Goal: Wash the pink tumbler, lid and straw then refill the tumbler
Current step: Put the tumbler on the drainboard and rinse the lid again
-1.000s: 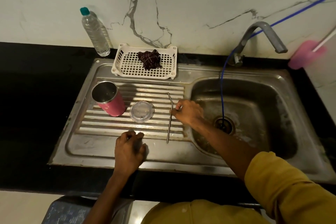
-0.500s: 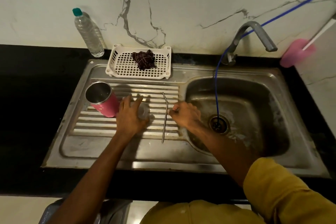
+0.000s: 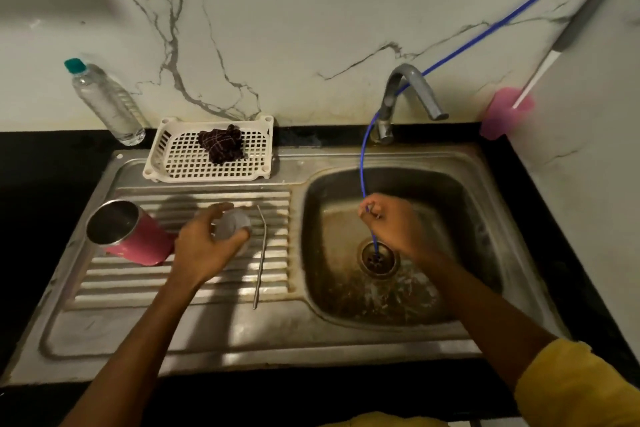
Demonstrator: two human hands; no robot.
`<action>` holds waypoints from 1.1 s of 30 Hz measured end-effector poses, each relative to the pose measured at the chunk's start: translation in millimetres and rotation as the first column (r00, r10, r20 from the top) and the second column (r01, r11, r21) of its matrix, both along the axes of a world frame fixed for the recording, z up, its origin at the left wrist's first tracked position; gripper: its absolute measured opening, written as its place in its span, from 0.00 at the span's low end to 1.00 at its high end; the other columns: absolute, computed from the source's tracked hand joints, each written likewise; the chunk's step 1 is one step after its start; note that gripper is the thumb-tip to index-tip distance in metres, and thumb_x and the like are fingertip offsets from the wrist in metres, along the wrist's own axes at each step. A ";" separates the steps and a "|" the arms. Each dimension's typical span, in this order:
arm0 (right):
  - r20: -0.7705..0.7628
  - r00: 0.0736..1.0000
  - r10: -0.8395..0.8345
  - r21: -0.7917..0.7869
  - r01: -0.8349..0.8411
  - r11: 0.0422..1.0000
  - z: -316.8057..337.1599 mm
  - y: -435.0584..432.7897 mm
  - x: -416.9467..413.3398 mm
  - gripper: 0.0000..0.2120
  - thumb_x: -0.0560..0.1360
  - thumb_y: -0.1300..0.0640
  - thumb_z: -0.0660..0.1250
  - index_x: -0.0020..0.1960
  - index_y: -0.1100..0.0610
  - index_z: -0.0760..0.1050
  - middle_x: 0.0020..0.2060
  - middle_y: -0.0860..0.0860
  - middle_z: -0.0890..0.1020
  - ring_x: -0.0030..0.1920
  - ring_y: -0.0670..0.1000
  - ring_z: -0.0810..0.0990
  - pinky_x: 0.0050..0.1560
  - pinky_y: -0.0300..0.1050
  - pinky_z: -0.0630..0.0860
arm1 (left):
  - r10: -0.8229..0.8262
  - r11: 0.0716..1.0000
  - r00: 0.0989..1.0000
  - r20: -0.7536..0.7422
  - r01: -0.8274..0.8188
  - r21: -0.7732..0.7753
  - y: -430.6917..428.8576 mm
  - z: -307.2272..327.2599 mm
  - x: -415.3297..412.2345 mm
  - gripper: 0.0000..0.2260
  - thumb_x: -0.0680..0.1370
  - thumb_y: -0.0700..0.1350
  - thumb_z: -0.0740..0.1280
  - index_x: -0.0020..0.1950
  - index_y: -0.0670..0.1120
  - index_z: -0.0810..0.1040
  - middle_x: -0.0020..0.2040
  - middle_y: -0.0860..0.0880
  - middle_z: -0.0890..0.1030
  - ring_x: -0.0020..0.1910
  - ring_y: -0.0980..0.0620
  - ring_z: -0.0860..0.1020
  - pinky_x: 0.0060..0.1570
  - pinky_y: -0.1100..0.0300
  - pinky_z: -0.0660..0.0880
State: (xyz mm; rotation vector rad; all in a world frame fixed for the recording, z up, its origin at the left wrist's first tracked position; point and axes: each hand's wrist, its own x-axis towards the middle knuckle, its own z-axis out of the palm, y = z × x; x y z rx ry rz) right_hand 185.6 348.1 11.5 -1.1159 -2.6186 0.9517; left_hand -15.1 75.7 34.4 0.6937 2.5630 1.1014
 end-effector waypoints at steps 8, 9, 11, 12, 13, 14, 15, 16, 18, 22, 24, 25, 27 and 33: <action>-0.031 0.999 0.023 0.010 -0.023 1.000 28.4 152.2 -30.2 0.21 0.78 0.47 0.69 0.69 0.53 0.74 0.43 0.51 0.82 0.49 0.54 0.82 0.49 0.45 0.74 | -0.105 0.971 0.656 0.747 -0.094 0.220 154.3 1.9 102.8 0.10 0.78 0.46 0.72 0.58 0.49 0.83 0.52 0.47 0.84 0.51 0.49 0.81 0.47 0.48 0.80; -0.006 1.000 0.024 -0.007 -0.024 1.000 29.8 165.9 -37.3 0.22 0.78 0.43 0.68 0.67 0.53 0.75 0.40 0.50 0.80 0.47 0.54 0.82 0.48 0.45 0.75 | -0.131 0.967 0.627 0.768 -0.089 0.237 174.2 3.1 112.8 0.10 0.77 0.46 0.72 0.58 0.49 0.83 0.52 0.47 0.84 0.52 0.49 0.81 0.48 0.48 0.80; 0.032 0.997 0.066 -0.068 -0.064 0.996 29.9 183.9 -50.0 0.22 0.77 0.38 0.65 0.64 0.51 0.78 0.40 0.50 0.79 0.47 0.54 0.82 0.49 0.47 0.76 | -0.155 0.966 0.592 0.791 -0.078 0.247 208.8 6.2 127.0 0.11 0.77 0.47 0.73 0.58 0.50 0.83 0.53 0.48 0.85 0.53 0.49 0.82 0.45 0.53 0.81; 0.044 0.994 0.097 -0.107 -0.092 0.990 28.6 188.0 -54.5 0.22 0.77 0.37 0.65 0.63 0.49 0.78 0.43 0.49 0.80 0.48 0.53 0.81 0.50 0.46 0.76 | -0.155 0.967 0.604 0.782 -0.068 0.244 224.4 5.2 130.7 0.12 0.75 0.48 0.74 0.58 0.52 0.83 0.53 0.48 0.85 0.53 0.50 0.83 0.45 0.54 0.81; 0.040 0.991 0.127 -0.138 -0.121 0.983 29.8 187.6 -57.6 0.21 0.77 0.36 0.64 0.64 0.46 0.77 0.47 0.48 0.80 0.50 0.52 0.81 0.52 0.46 0.76 | -0.149 0.968 0.647 0.747 -0.057 0.243 237.8 2.9 132.6 0.13 0.73 0.50 0.76 0.57 0.53 0.83 0.54 0.50 0.85 0.53 0.51 0.83 0.48 0.55 0.82; 0.028 0.989 0.148 -0.160 -0.142 0.977 28.4 188.8 -59.8 0.21 0.77 0.35 0.63 0.64 0.45 0.77 0.51 0.48 0.81 0.53 0.52 0.81 0.55 0.47 0.76 | -0.144 0.971 0.710 0.690 -0.033 0.237 251.5 -1.2 132.9 0.16 0.71 0.52 0.78 0.58 0.55 0.83 0.54 0.51 0.84 0.54 0.52 0.83 0.53 0.54 0.82; 0.022 0.987 0.158 -0.168 -0.152 0.974 28.0 189.5 -61.0 0.21 0.78 0.35 0.61 0.64 0.45 0.77 0.53 0.48 0.81 0.54 0.52 0.80 0.58 0.48 0.76 | -0.150 0.972 0.770 0.620 0.000 0.235 262.5 -2.7 132.8 0.20 0.68 0.54 0.80 0.58 0.55 0.82 0.55 0.53 0.84 0.55 0.53 0.82 0.57 0.53 0.81; 0.014 0.987 0.158 -0.165 -0.154 0.974 29.0 189.9 -61.0 0.22 0.78 0.34 0.60 0.64 0.46 0.77 0.54 0.48 0.81 0.54 0.52 0.80 0.59 0.50 0.76 | -0.163 0.973 0.823 0.544 0.041 0.229 272.1 -3.4 132.3 0.24 0.65 0.57 0.81 0.59 0.55 0.81 0.55 0.53 0.83 0.55 0.54 0.82 0.58 0.54 0.80; 0.015 0.989 0.148 -0.165 -0.144 0.976 30.0 190.3 -60.7 0.22 0.79 0.36 0.59 0.62 0.49 0.77 0.53 0.51 0.82 0.53 0.55 0.81 0.59 0.54 0.77 | -0.212 0.969 0.892 0.399 0.139 0.205 284.4 -1.6 130.5 0.28 0.63 0.59 0.80 0.60 0.55 0.80 0.56 0.56 0.81 0.56 0.58 0.80 0.56 0.62 0.78; -0.028 0.979 0.200 -0.239 -0.201 0.950 34.3 197.5 -61.5 0.17 0.80 0.41 0.63 0.55 0.53 0.79 0.47 0.55 0.84 0.49 0.56 0.83 0.55 0.58 0.80 | -0.309 0.946 0.930 0.201 0.280 0.162 305.4 3.7 125.2 0.30 0.63 0.57 0.79 0.64 0.53 0.79 0.59 0.54 0.81 0.58 0.57 0.79 0.57 0.62 0.77; -0.027 0.968 0.251 -0.245 -0.250 0.937 40.9 202.6 -60.3 0.12 0.80 0.47 0.65 0.51 0.56 0.78 0.46 0.56 0.83 0.49 0.56 0.82 0.56 0.55 0.81 | -0.314 0.945 0.935 0.166 0.290 0.151 311.7 4.8 122.6 0.32 0.64 0.54 0.80 0.66 0.51 0.78 0.60 0.52 0.81 0.59 0.55 0.79 0.58 0.60 0.77; -0.001 0.961 0.276 -0.244 -0.268 0.932 44.0 204.5 -59.6 0.09 0.81 0.50 0.66 0.47 0.55 0.76 0.44 0.55 0.82 0.48 0.54 0.82 0.57 0.49 0.80 | -0.310 0.946 0.939 0.147 0.289 0.148 314.3 4.5 121.3 0.31 0.65 0.52 0.81 0.66 0.49 0.78 0.60 0.51 0.82 0.58 0.54 0.80 0.57 0.60 0.77; 0.063 0.946 0.317 -0.235 -0.295 0.926 49.6 205.2 -60.3 0.11 0.81 0.55 0.65 0.40 0.50 0.69 0.40 0.52 0.77 0.46 0.49 0.79 0.57 0.37 0.78 | -0.305 0.946 0.947 0.105 0.287 0.152 318.2 4.1 119.4 0.28 0.66 0.48 0.82 0.64 0.47 0.79 0.57 0.51 0.82 0.55 0.53 0.81 0.53 0.63 0.77; 0.023 0.973 0.229 -0.272 -0.214 0.938 53.5 198.0 -64.1 0.14 0.80 0.47 0.65 0.50 0.57 0.79 0.48 0.59 0.84 0.50 0.60 0.83 0.55 0.57 0.81 | -0.338 0.930 0.941 0.015 0.331 0.162 322.2 4.4 119.6 0.26 0.66 0.48 0.81 0.62 0.47 0.79 0.55 0.52 0.82 0.53 0.54 0.81 0.53 0.58 0.79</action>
